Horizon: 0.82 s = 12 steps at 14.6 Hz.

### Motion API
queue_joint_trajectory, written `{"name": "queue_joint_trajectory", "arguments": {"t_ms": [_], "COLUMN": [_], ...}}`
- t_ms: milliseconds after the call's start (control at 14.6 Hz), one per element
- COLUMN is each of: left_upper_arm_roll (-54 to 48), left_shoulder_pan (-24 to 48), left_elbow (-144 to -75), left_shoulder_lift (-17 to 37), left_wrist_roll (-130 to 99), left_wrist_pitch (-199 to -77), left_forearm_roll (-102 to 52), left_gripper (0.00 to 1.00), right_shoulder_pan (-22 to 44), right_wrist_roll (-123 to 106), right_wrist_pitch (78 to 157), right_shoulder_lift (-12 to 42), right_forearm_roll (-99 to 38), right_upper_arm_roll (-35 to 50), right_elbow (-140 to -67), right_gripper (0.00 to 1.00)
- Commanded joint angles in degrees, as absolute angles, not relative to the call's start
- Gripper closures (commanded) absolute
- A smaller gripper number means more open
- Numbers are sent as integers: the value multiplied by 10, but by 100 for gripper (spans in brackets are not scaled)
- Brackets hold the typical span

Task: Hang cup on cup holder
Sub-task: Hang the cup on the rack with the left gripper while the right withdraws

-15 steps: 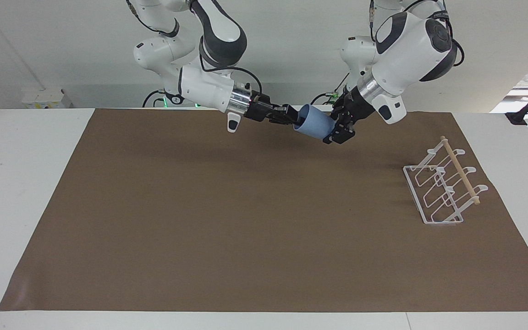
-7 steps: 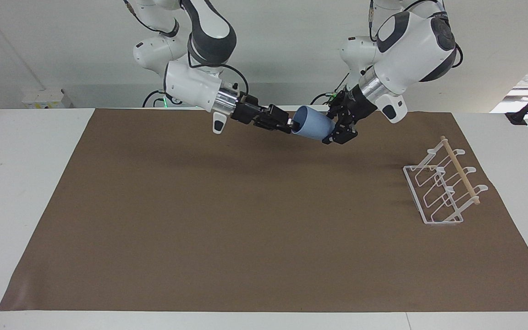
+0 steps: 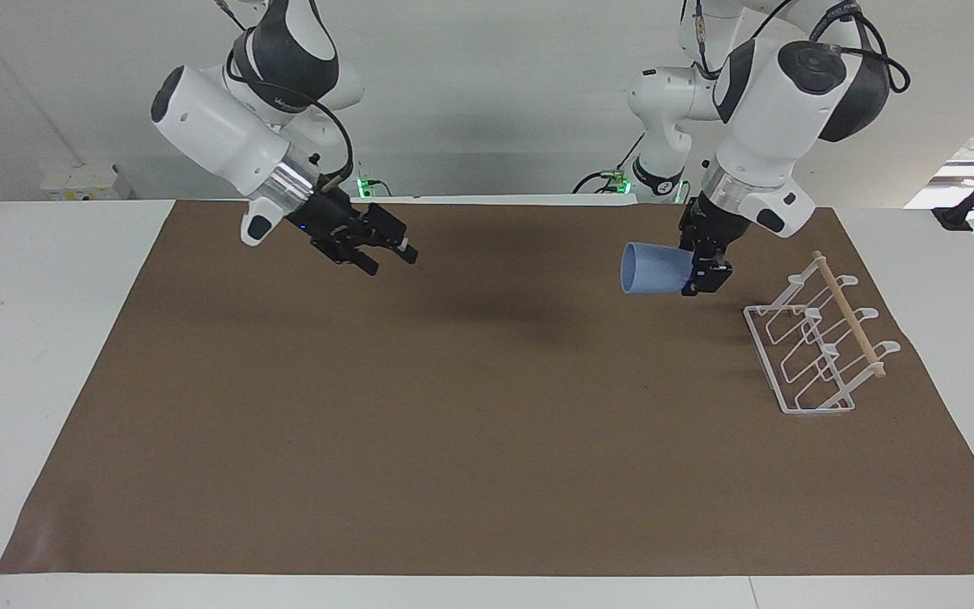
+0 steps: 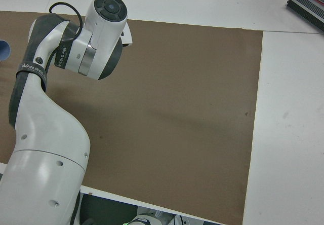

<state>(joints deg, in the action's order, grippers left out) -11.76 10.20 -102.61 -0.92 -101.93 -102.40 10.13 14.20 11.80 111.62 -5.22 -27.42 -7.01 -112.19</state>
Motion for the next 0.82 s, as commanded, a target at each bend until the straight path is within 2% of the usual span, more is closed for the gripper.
{"name": "queue_joint_trajectory", "arguments": {"t_ms": [0,274,479,616,753], "left_upper_arm_roll": [-119,-119,-118,-118,-118], "left_shoulder_pan": [126,143,142,140,137], "left_elbow": [-1045,-1042,-1078,-1071,-1054], "left_shoulder_lift": [-14,67,104,146,191], "left_wrist_roll": [-1087,-1142,-1149,-1171,-1213], "left_wrist_pitch": [-1014,-933,-877,-844,-810], "left_forearm_roll": [305,625,779,847,894], "left_gripper": [100,100,100,100,100], "right_shoulder_pan": [104,70,41,21,15], "right_wrist_roll": [114,85,80,77,50], "right_wrist_pitch": [1017,905,850,787,761], "right_shoulder_lift": [-48,-46,-30,8,32], "right_forearm_roll": [-102,-24,-12,-21,-14], "right_upper_arm_roll": [-62,-64,-60,-55,-61], "right_elbow": [-1057,-998,-950,-875,-823], "right_gripper": [1,1,1,1,1]}}
